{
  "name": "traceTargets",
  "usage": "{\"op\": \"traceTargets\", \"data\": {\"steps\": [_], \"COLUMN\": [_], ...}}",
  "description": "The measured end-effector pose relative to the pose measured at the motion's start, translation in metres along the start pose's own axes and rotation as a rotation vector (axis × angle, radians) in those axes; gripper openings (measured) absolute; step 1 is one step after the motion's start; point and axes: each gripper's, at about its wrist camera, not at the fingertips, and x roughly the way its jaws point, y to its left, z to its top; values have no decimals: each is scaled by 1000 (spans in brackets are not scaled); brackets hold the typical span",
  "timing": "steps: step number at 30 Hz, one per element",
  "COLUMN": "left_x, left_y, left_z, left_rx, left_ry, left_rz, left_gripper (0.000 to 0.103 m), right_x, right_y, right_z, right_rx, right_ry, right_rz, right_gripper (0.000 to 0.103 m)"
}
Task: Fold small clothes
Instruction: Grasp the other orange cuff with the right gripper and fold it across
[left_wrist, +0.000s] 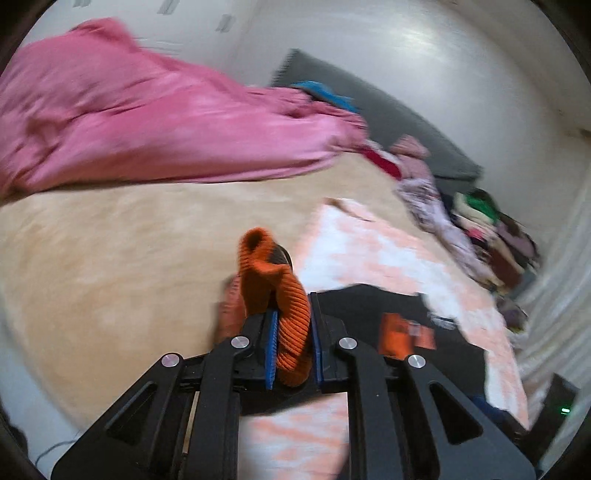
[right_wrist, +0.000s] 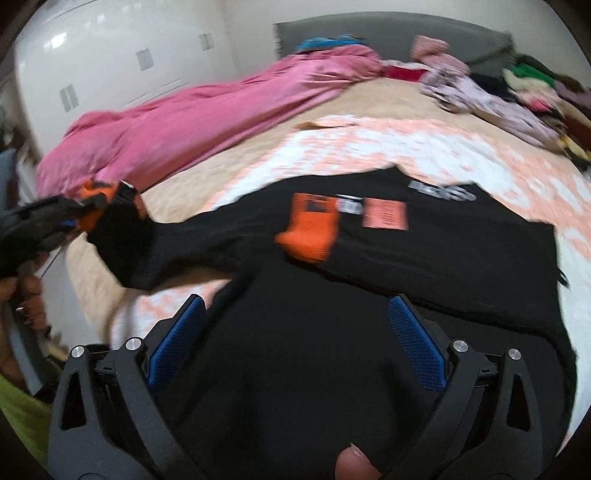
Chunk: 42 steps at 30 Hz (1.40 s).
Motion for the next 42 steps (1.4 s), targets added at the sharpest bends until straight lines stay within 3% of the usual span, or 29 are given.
{"op": "traceTargets", "data": {"steps": [6, 9, 15, 17, 23, 24, 26, 32, 34, 35, 36, 37, 39, 42], "left_x": [40, 69, 112, 119, 115, 114, 113, 124, 122, 121, 120, 120, 120, 116], "left_y": [-96, -128, -164, -170, -171, -168, -159, -142, -136, -131, -127, -122, -112, -101], "left_z": [-22, -44, -80, -87, -75, -70, -57, -22, -14, -12, -10, -8, -1, 11], "left_rx": [133, 192, 257, 270, 314, 318, 331, 371, 369, 355, 346, 336, 318, 287], "left_ry": [80, 150, 276, 311, 273, 258, 220, 172, 143, 133, 127, 124, 116, 79], "left_rz": [-150, -187, -258, -301, -319, -303, -244, -148, -149, -150, -150, -146, -139, -123], "left_gripper": [13, 12, 13, 18, 21, 24, 39, 40, 41, 42, 42, 42, 42, 42], "right_x": [-21, -31, -42, -41, -22, -14, 2, 51, 67, 72, 82, 87, 88, 76], "right_y": [-73, -103, -139, -143, -127, -117, -91, -26, -11, -7, -1, 3, 10, 18], "right_z": [-4, -7, -12, -12, -9, -6, -1, 15, 19, 20, 21, 23, 28, 43], "right_rx": [176, 247, 326, 333, 290, 265, 207, 155, 135, 129, 120, 116, 93, 29], "right_ry": [-31, -48, -67, -67, -29, -12, 15, 88, 111, 123, 143, 153, 128, 63], "right_rz": [-99, -140, -195, -202, -182, -162, -106, 90, 75, 72, 79, 76, 83, 94], "right_gripper": [94, 94, 94, 94, 94, 94, 94, 93, 85, 75, 54, 43, 7, 4]}}
